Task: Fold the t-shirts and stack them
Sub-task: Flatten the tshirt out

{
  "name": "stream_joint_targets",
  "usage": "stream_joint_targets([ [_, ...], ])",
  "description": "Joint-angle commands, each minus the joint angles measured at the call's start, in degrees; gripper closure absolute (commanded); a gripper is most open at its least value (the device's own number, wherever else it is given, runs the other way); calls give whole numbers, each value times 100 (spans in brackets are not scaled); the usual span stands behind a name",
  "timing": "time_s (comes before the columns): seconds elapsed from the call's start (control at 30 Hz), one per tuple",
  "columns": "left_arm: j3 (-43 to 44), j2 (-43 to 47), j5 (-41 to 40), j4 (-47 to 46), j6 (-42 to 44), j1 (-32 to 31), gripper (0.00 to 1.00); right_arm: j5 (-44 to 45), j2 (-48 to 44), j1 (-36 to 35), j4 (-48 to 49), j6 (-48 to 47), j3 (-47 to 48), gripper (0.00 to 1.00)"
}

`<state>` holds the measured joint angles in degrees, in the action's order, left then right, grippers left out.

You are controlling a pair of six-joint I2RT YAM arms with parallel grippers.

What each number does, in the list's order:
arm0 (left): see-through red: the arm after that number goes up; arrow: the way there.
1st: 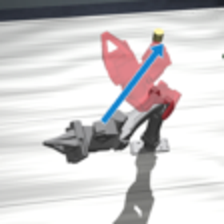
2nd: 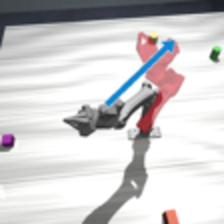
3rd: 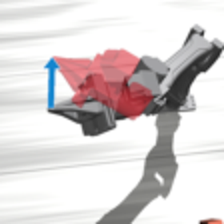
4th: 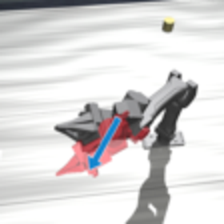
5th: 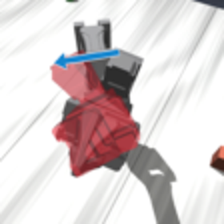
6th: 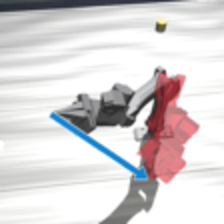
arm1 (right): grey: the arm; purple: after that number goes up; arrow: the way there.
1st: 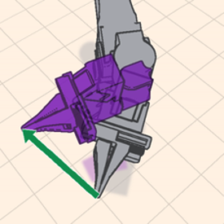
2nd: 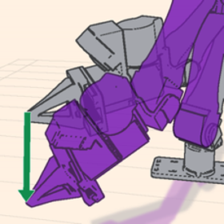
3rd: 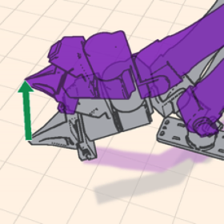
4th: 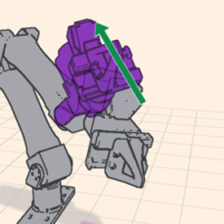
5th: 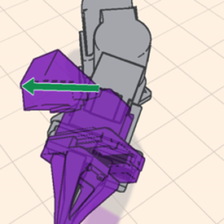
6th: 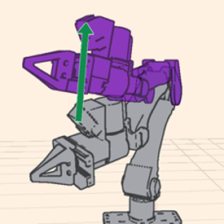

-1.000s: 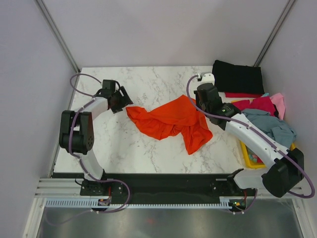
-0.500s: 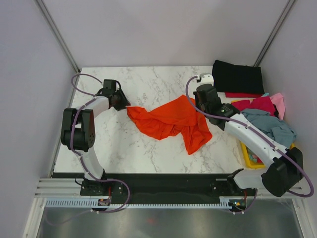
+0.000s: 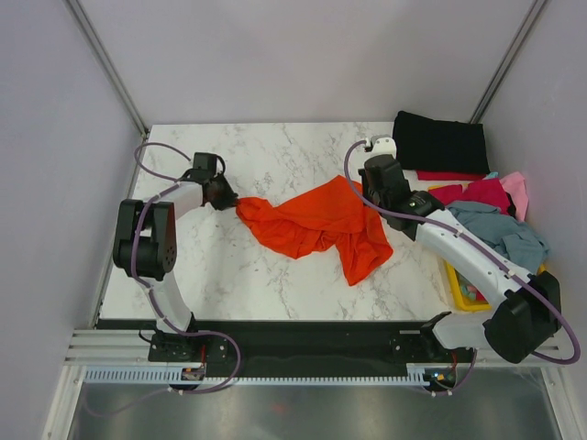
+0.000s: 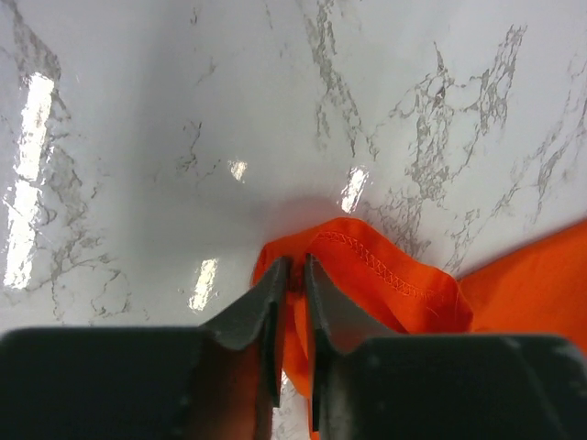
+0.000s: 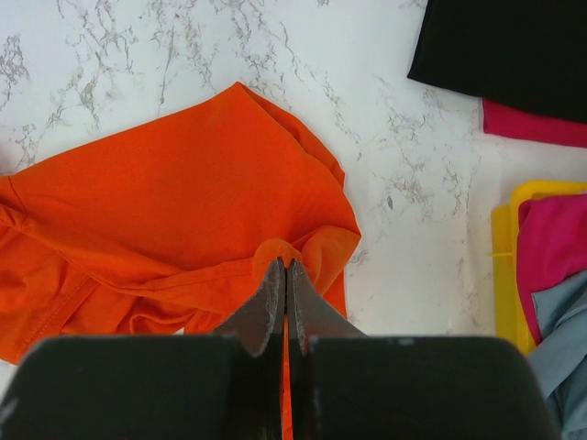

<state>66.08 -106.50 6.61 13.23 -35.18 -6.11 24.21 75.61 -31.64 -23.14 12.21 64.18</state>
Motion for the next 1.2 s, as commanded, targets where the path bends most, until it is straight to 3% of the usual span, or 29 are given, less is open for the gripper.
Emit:
stream_joint_targets([
  [0.0, -25, -12, 68, -137, -103, -39, 82, 23, -108, 35, 125, -17, -11, 100],
  [0.07, 1, 32, 68, -137, -86, -48, 98, 31, -91, 52, 134, -17, -11, 100],
  [0.17, 88, 260, 16, -50, 2, -48, 98, 5, -99, 87, 134, -8, 24, 100],
  [0.37, 510, 1569, -283, 548, 379, -48, 98, -21, -450, 96, -51, 71, 472, 100],
  [0.63, 1784, 3705, -642, 1603, 1187, -48, 98, -636, -2119, 105, 99, -288, 1201, 100],
  [0.87, 2821, 5627, -512, 1814, 2664, -48, 98, -1707, -3937, 96, 308, -754, 1711, 100],
  [0.97, 3217, 6131, -608, 1779, 3007, -48, 98, -2402, -4631, 96, 764, -791, 1694, 100],
  [1.17, 4323, 6291, -503, 1919, 3473, -48, 98, -2071, -4777, 88, 996, -772, 2158, 100],
])
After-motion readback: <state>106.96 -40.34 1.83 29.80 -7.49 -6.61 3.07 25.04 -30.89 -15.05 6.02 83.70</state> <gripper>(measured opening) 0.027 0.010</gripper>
